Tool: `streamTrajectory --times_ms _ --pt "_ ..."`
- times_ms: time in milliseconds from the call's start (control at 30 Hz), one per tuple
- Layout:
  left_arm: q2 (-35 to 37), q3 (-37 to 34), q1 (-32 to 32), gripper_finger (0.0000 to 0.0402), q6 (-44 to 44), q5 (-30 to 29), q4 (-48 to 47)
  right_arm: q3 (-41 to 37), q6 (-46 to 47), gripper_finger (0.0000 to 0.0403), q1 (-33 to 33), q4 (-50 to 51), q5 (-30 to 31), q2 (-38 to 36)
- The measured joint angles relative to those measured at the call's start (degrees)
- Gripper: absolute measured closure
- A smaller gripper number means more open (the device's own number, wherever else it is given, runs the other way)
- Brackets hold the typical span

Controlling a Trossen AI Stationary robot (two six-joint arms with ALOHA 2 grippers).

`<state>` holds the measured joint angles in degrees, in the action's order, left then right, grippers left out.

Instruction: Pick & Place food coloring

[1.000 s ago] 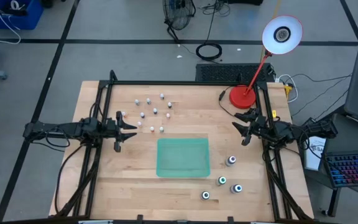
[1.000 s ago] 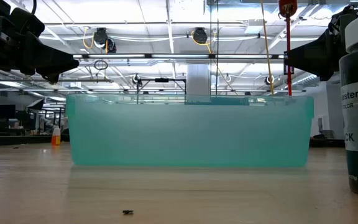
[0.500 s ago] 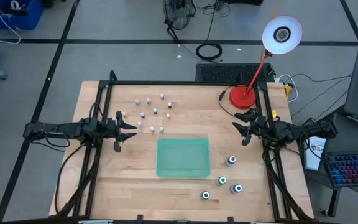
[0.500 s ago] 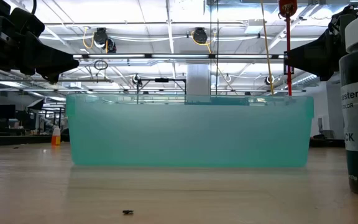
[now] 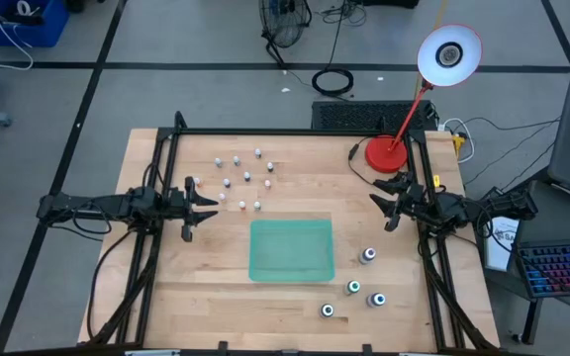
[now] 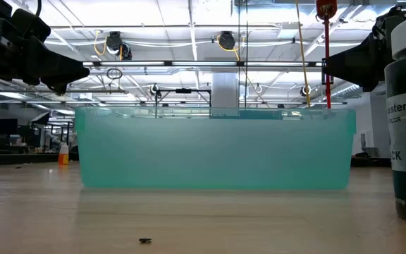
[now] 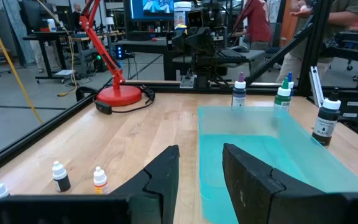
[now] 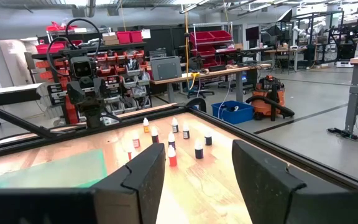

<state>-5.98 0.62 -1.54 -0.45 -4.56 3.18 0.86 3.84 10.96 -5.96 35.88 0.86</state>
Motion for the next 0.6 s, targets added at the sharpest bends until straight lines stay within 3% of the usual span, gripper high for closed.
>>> streamTrajectory --times_ms 600 --pt "0.0 -0.01 0.02 0.0274 0.0 0.0 0.01 0.0 -0.02 0.0225 0.0 0.0 0.0 0.02"
